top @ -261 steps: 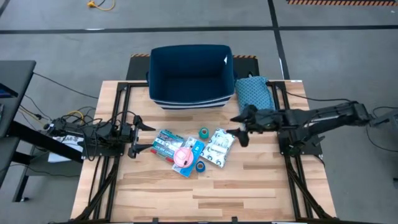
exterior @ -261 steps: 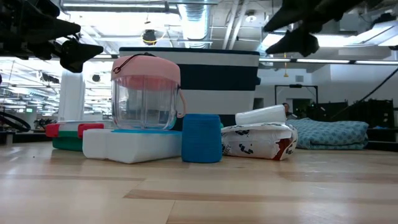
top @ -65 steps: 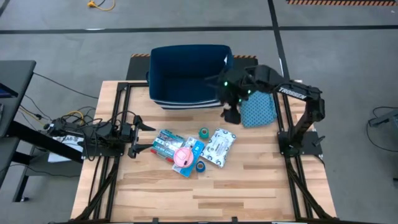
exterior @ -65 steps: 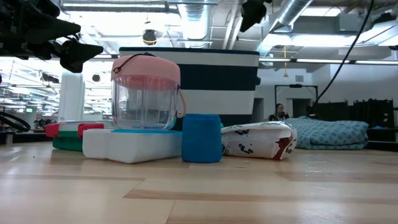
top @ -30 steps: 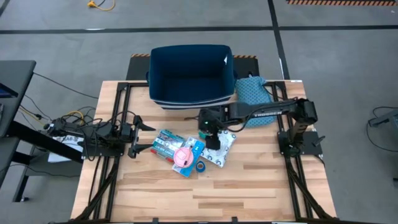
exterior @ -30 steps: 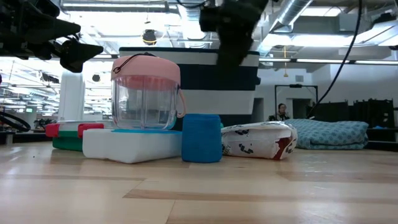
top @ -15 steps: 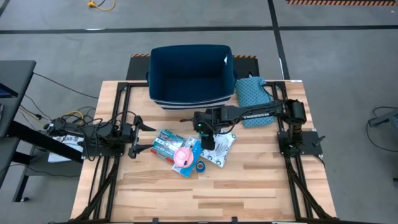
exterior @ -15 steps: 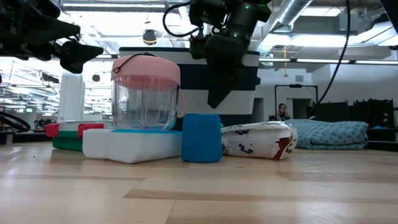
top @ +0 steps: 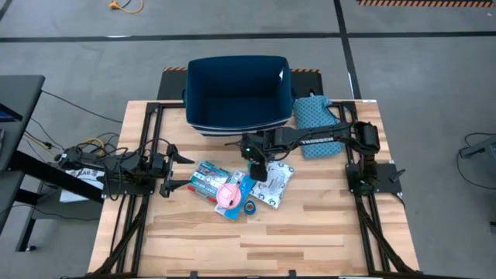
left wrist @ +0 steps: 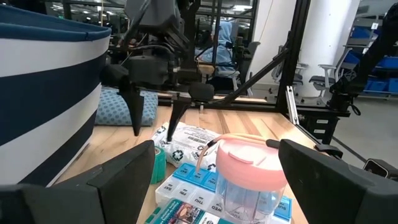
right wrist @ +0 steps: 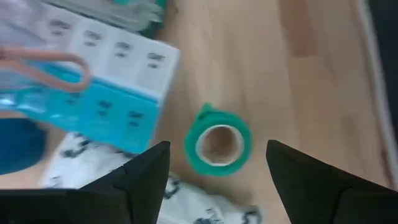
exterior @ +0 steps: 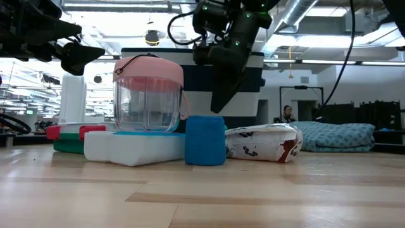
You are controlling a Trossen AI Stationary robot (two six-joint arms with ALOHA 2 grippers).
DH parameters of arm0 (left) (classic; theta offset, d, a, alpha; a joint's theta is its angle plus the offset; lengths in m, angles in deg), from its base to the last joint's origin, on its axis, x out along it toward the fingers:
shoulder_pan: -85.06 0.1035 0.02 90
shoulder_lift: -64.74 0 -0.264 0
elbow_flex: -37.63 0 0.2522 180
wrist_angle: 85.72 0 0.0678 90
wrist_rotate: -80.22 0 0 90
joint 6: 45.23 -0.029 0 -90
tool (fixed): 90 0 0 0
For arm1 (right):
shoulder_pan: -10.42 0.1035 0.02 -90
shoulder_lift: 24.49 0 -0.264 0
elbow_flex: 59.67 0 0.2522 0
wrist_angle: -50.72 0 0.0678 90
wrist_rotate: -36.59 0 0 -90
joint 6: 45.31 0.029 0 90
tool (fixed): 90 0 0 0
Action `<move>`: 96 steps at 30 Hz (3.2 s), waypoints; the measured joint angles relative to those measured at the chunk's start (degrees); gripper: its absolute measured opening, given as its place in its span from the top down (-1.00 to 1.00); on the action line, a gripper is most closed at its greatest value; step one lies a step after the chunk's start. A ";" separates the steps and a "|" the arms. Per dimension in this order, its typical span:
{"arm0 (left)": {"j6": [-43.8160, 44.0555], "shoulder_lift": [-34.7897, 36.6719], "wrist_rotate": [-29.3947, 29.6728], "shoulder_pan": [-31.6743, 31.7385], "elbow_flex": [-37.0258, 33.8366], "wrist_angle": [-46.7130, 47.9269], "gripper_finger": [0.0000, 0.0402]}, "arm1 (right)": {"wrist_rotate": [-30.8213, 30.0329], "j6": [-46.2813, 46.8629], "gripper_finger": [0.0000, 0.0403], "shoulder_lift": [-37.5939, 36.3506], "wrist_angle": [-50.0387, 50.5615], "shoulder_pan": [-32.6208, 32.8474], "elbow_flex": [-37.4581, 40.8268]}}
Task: Pack medical supplies into shirt
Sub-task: Put the green tape into the blue patterned shirt
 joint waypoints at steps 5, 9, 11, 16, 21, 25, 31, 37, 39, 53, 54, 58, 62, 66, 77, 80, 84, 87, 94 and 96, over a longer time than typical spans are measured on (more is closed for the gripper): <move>0.00 0.00 0.00 0.00 0.00 -0.02 -0.66 | 1.42 -0.77 -0.29 1.47 0.63 0.27 0.16; 0.00 0.00 -0.02 0.01 -0.02 -0.02 -0.66 | 1.37 -1.45 -0.29 2.16 -0.83 0.37 -0.05; 0.00 0.00 -0.03 0.01 -0.01 -0.03 -0.66 | 1.39 -1.55 -0.29 2.32 -0.81 0.37 0.11; 0.00 -0.02 -0.04 0.01 -0.02 -0.02 -0.66 | 1.33 -1.65 -0.29 3.88 -0.96 -0.05 0.09; 0.02 -0.02 -0.04 0.01 -0.01 -0.02 -0.66 | -0.64 -2.05 -0.29 4.92 -1.36 -0.22 -0.07; 0.02 -0.02 -0.04 0.00 -0.01 -0.02 -0.66 | -0.80 -3.24 -0.29 4.96 -1.73 -0.52 -0.04; 0.02 -0.02 -0.02 0.00 -0.01 -0.02 -0.66 | -0.62 -3.39 -0.29 5.05 -1.35 -1.33 0.02; -0.04 -0.02 -0.02 0.00 0.00 -0.02 -0.66 | -1.69 -3.40 -0.29 5.05 -1.44 -0.77 0.02; -0.17 -0.02 -0.02 0.02 -0.01 -0.02 -0.66 | -2.17 -3.41 -0.29 5.05 -1.48 -0.65 0.02; -0.42 -0.10 0.00 0.00 -0.01 0.00 -0.66 | -6.18 -3.45 0.19 9.22 -2.05 1.88 -0.22; -0.42 -0.11 0.00 0.00 -0.02 0.00 -0.66 | -6.26 -3.44 0.25 9.03 -1.90 1.91 -0.18; -0.43 -0.11 0.00 0.01 -0.02 -0.01 -0.66 | -5.23 -3.42 0.51 8.36 -1.10 1.65 0.13; -0.61 -0.11 0.00 0.00 0.00 0.00 -0.66 | -6.39 -3.42 0.72 7.42 1.16 0.93 -0.03; -0.68 -0.11 0.00 0.00 0.00 0.00 -0.66 | -6.37 -3.44 0.86 6.97 5.49 0.26 -2.70; -0.68 -0.11 0.00 0.00 -0.02 0.00 -0.66 | -5.96 -7.06 0.82 6.93 22.94 0.04 -21.48; -0.68 -0.11 0.00 0.01 0.00 0.00 -0.66 | -6.00 -9.19 0.85 6.93 27.97 0.05 -30.46; -0.68 -0.11 0.00 0.00 -0.01 -0.01 -0.66 | -6.16 -11.89 0.88 6.80 32.48 -0.47 -43.10; -0.68 -0.11 0.00 0.00 -0.02 0.00 -0.66 | -6.29 -13.62 0.87 5.67 31.27 -1.07 -47.56; -0.66 -0.11 0.02 0.00 -0.02 0.00 -0.66 | -7.85 -15.65 0.87 -0.60 26.95 -6.36 -45.72; -0.66 -0.11 0.00 0.01 0.00 0.00 -0.66 | -7.86 -16.38 0.87 -0.96 25.64 -8.73 -45.71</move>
